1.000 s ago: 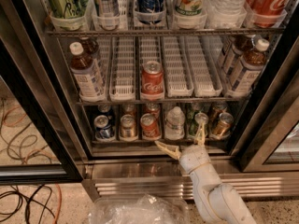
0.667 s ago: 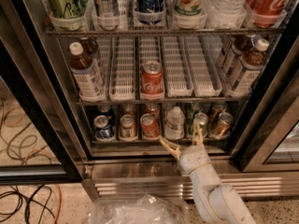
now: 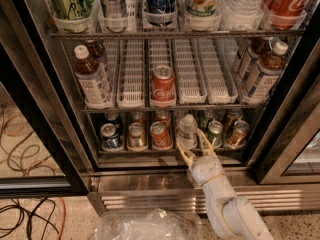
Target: Pick water bottle from bottom shelf of fridge
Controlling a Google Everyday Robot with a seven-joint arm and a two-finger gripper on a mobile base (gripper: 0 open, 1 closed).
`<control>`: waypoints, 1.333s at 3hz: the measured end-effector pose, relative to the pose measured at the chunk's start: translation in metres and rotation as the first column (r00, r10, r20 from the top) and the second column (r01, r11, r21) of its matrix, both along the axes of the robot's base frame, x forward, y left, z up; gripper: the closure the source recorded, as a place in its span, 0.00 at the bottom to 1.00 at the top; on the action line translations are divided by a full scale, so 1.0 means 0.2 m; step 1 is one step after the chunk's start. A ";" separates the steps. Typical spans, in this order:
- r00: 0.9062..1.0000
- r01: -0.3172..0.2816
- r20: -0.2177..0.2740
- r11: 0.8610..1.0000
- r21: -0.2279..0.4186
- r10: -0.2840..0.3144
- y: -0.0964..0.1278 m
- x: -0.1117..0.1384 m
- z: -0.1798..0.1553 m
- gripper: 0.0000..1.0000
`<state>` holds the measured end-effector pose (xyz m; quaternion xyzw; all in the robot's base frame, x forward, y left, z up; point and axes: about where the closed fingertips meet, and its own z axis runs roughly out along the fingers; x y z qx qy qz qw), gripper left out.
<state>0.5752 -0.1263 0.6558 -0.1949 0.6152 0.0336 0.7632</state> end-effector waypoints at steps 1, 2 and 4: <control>1.000 0.003 -0.003 1.000 -0.003 -0.003 0.00 0.01 0.00 0.27; 0.999 0.027 -0.019 1.000 -0.007 -0.027 -0.03 0.08 -0.04 0.30; 1.000 0.007 -0.027 1.000 -0.030 -0.008 -0.02 0.15 -0.04 0.27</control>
Offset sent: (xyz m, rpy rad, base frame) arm 0.0134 -0.0099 -0.0162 -0.0004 0.0413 -0.0416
